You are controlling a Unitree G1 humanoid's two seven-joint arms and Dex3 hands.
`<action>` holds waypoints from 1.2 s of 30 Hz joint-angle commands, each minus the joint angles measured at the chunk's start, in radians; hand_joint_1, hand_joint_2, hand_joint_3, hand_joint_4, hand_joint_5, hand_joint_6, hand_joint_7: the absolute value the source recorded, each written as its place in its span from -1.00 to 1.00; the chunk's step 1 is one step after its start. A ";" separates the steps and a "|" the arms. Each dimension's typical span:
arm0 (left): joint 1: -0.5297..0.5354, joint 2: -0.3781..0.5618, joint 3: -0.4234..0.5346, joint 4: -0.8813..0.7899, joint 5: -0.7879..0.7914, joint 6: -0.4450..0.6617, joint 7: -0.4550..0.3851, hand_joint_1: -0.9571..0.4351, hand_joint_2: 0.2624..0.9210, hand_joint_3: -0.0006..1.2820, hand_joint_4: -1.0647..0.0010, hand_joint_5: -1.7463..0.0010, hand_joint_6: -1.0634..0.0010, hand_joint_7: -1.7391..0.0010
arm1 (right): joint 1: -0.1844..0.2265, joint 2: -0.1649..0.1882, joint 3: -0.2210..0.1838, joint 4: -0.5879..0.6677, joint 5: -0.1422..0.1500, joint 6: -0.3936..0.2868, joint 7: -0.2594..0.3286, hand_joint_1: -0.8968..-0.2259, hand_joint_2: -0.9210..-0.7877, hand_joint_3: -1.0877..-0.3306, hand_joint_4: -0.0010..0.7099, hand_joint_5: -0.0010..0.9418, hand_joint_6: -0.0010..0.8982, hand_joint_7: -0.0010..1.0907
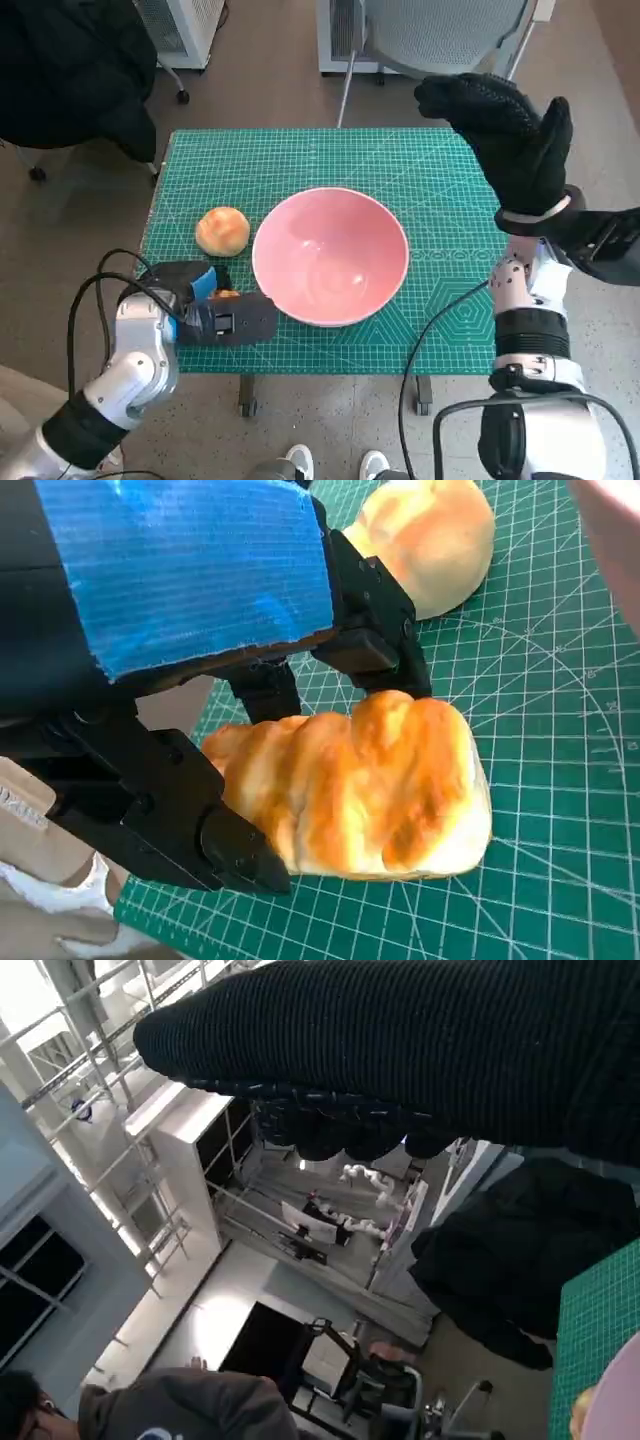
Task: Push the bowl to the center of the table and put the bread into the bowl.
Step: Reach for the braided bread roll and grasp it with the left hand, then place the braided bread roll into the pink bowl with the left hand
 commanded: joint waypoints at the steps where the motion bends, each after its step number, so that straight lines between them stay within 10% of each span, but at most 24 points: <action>1: 0.043 0.009 0.044 -0.043 0.005 -0.031 0.001 0.39 0.94 -0.71 0.01 -0.74 -0.20 -0.12 | 0.023 0.002 -0.003 0.011 0.004 0.013 0.016 -0.49 -1.00 -0.31 -0.18 -0.99 -0.27 -0.98; 16: 0.056 0.017 0.268 -0.307 -0.030 -0.028 -0.079 0.38 0.11 0.02 -0.01 -0.83 -0.30 -0.19 | 0.023 -0.001 -0.001 0.009 -0.002 0.011 0.016 -0.49 -1.00 -0.37 -0.19 -1.00 -0.27 -0.99; 36: -0.174 0.011 0.421 -0.480 -0.073 -0.020 -0.214 0.38 0.31 -0.27 -0.23 -0.64 -0.40 -0.06 | 0.025 0.001 0.002 0.002 -0.004 0.005 0.010 -0.51 -1.00 -0.38 -0.18 -1.00 -0.27 -0.99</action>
